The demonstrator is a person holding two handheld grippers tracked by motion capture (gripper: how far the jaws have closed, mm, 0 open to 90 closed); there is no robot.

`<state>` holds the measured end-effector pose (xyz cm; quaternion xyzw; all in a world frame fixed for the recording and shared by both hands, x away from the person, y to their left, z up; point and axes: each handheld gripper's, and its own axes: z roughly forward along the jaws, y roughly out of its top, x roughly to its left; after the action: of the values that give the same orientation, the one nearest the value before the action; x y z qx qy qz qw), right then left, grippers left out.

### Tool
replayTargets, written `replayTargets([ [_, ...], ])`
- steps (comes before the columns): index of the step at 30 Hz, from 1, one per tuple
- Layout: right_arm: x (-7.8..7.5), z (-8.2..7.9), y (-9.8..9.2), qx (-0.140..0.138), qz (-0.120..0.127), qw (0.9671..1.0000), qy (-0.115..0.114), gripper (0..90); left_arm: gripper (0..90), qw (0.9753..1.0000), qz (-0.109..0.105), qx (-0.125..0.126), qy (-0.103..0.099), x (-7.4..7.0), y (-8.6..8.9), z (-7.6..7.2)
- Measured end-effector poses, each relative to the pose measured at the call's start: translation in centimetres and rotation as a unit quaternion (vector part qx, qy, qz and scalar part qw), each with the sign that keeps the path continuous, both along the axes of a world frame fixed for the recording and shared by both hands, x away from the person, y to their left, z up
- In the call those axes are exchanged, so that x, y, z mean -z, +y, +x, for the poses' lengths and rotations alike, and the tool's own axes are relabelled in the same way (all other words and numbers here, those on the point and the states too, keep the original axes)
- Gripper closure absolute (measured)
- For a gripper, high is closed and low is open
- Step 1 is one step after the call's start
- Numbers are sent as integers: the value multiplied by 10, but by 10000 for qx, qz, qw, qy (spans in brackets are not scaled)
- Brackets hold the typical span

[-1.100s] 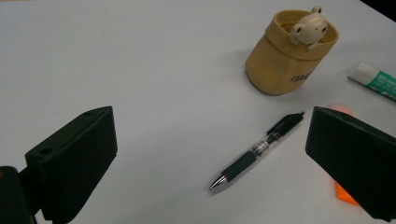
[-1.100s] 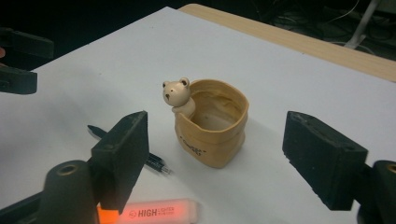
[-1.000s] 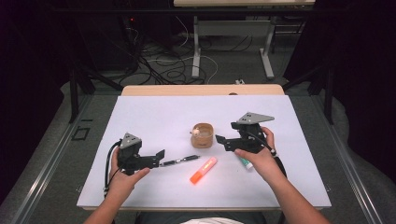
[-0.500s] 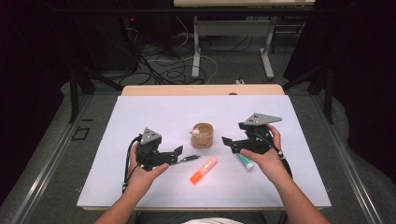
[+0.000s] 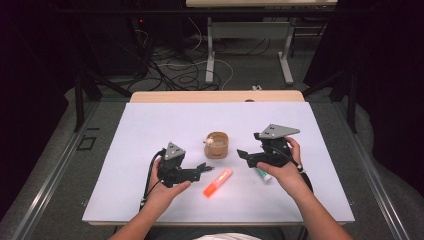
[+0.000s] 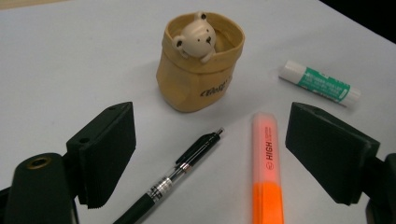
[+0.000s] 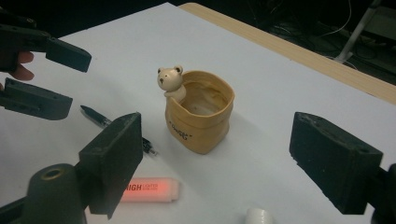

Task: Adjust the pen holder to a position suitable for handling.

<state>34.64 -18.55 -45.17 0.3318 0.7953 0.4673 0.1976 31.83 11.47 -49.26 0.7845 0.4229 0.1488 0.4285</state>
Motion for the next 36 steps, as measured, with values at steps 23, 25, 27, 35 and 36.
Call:
replayTargets([
  [23, 23, 0, 6, -260, -318, 9991, -132, 261, 338, 9974, 537, 449, 174, 22, -20, -10],
  [25, 23, 0, 6, -247, -308, 9992, -116, 262, 349, 9968, 592, 505, 187, 23, -22, -10],
  [27, 24, 0, 7, -260, -296, 9992, -110, 262, 366, 9965, 636, 495, 217, 24, -25, -11],
  [35, 26, 1, 7, -240, -298, 9993, -50, 265, 363, 9953, 771, 558, 179, 31, -33, -14],
  [36, 27, 1, 7, -243, -285, 9993, -37, 265, 363, 9951, 774, 571, 216, 31, -34, -14],
])
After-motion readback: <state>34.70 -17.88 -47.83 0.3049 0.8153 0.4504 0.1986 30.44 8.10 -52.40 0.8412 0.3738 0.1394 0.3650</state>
